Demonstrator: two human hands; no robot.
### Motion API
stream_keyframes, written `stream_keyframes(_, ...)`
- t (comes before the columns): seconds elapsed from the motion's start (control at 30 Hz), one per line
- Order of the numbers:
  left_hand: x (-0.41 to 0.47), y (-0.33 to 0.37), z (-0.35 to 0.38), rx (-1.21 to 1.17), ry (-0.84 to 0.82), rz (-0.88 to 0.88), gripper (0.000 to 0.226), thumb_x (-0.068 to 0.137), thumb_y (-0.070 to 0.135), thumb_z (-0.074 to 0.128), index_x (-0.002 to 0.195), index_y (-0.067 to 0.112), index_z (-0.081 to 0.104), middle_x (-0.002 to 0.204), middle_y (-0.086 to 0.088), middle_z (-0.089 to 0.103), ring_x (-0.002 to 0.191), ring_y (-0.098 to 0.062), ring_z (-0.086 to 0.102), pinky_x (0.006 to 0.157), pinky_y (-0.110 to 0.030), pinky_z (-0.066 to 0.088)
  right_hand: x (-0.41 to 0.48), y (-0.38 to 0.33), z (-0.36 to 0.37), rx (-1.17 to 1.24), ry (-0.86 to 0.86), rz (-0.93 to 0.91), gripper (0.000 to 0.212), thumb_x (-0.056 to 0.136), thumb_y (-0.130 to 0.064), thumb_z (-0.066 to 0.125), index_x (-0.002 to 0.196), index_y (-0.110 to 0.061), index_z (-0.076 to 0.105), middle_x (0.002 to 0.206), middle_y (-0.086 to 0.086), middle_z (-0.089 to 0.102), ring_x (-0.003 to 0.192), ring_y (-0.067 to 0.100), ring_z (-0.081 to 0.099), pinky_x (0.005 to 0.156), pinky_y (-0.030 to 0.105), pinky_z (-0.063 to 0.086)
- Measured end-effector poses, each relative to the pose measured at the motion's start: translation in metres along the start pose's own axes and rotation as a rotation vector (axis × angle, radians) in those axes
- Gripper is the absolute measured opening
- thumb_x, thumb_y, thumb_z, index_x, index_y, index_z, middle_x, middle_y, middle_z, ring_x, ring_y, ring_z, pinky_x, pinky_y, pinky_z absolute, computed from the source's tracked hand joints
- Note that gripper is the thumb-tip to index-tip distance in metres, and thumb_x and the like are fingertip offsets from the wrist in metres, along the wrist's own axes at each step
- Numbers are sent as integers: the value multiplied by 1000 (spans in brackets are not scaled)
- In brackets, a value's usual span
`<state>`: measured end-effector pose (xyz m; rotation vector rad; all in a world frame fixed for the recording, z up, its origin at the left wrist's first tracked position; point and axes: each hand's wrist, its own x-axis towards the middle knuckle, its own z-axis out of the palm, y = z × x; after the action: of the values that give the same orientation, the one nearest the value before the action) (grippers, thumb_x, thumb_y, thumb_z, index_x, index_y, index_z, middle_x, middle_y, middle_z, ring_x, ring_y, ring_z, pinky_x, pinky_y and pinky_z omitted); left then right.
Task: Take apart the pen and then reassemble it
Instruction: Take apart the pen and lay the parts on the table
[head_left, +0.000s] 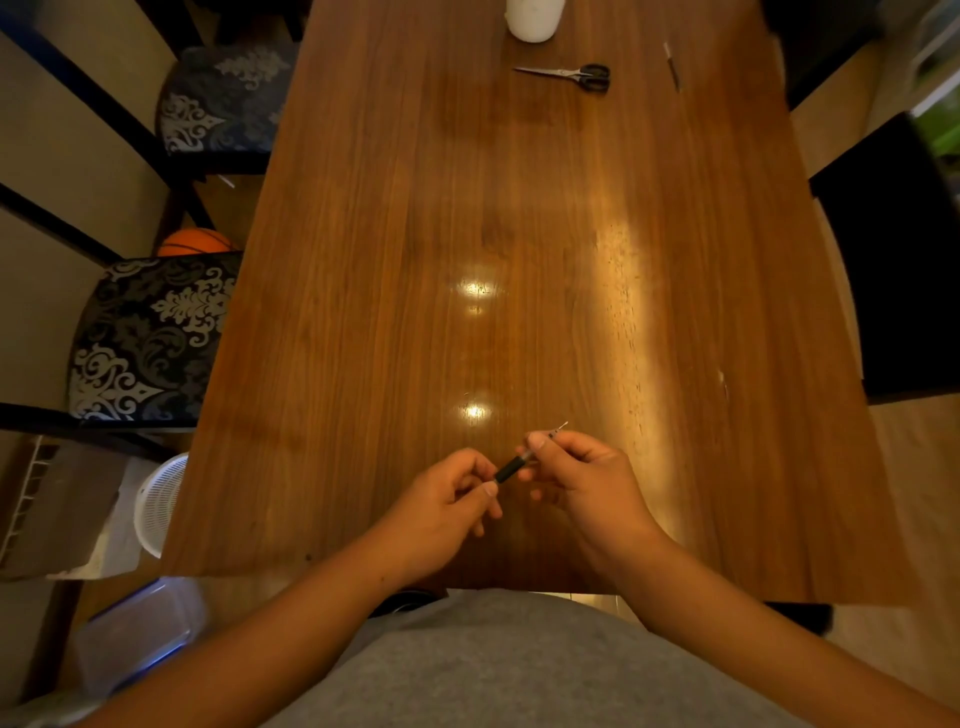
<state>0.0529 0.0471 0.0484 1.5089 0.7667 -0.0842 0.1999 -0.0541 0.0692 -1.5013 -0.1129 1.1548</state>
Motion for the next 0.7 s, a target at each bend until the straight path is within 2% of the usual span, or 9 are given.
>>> stream_keyframes(0.1,-3,-4,-2,-8,16,-20,15,97,19,51,94,32,59,82,6,72,63,-3,62,57,-17,49,6,-9,0,-68,46,-70,18,92,-20,61,81,-11,71,82,11,74,64,13,67,51,21,52)
stream_keyframes(0.2,-5,-9,-5,-13,38,-49,14,97,19,51,95,31,59,83,4,72,64,-4,62,58,-19,49,14,-19,-1,-76,100,-103,18,95,-22,57,90,-8,68,84,13,76,60,14,70,47,22,53)
stream_keyframes(0.3,-7,-15,-8,-15,61,-72,12,97,18,52,95,27,60,79,3,71,62,-2,61,59,-20,49,24,-27,-5,-70,143,-123,16,97,-16,53,94,-5,64,77,8,74,57,11,69,47,20,54)
stream_keyframes(0.4,-8,-21,-12,-4,96,-101,11,98,17,51,96,23,59,79,1,70,61,-3,60,61,-24,49,35,-30,-8,-100,130,-109,14,96,-7,53,103,-3,64,82,8,71,63,10,69,53,20,56)
stream_keyframes(0.47,-8,-25,-15,-12,123,-117,9,98,15,51,96,20,59,77,2,69,60,-4,59,61,-26,48,41,-29,-8,-148,118,-112,12,94,-4,55,101,-4,65,79,6,71,62,9,68,54,19,56)
stream_keyframes(0.6,-8,-32,-24,-21,177,-130,9,98,14,51,96,18,59,77,1,71,57,-4,60,59,-26,48,51,-12,-3,-431,104,-80,14,90,-15,65,77,-11,69,61,5,69,49,10,63,41,15,46)
stream_keyframes(0.7,-6,-35,-29,-43,202,-140,10,98,15,50,96,21,57,82,-1,74,61,-6,64,59,-27,49,62,8,1,-727,137,-32,17,88,-24,68,74,-15,69,59,1,68,48,7,64,39,18,45)
